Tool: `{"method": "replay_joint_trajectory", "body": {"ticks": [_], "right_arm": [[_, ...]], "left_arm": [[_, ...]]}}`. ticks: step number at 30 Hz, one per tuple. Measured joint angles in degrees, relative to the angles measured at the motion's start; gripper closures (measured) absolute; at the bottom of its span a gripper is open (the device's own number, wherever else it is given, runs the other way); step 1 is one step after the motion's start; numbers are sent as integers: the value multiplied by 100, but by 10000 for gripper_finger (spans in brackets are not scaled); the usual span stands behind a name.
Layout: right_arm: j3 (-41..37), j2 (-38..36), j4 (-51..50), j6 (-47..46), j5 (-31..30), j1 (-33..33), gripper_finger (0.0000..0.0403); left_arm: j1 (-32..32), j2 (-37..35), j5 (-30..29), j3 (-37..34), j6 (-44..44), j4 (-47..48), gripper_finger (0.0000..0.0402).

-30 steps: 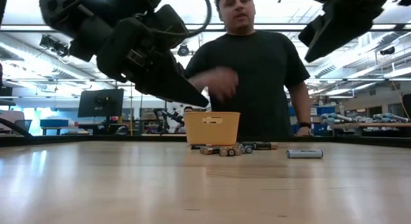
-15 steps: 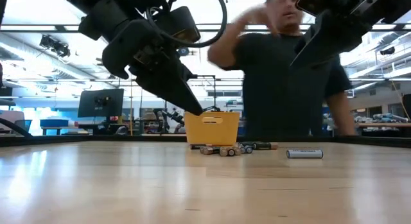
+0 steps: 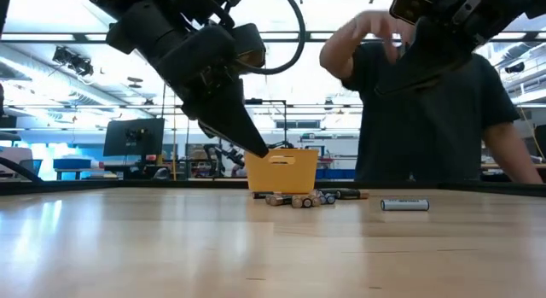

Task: Sort batteries
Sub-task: Put the small black battery into the yellow bin

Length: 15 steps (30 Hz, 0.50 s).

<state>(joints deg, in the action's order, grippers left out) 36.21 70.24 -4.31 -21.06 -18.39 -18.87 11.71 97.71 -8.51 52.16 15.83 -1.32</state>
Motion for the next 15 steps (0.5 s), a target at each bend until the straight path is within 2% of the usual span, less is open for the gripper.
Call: {"method": "replay_joint_trajectory", "body": {"ticks": [6, 15], "right_arm": [[0, 0, 195, 7, -129, 0, 339], [0, 0, 217, 7, -129, 0, 340]], "left_arm": [[-9, 0, -2, 0, 141, 0, 373], [-9, 0, -2, 0, 108, 0, 313]]}}
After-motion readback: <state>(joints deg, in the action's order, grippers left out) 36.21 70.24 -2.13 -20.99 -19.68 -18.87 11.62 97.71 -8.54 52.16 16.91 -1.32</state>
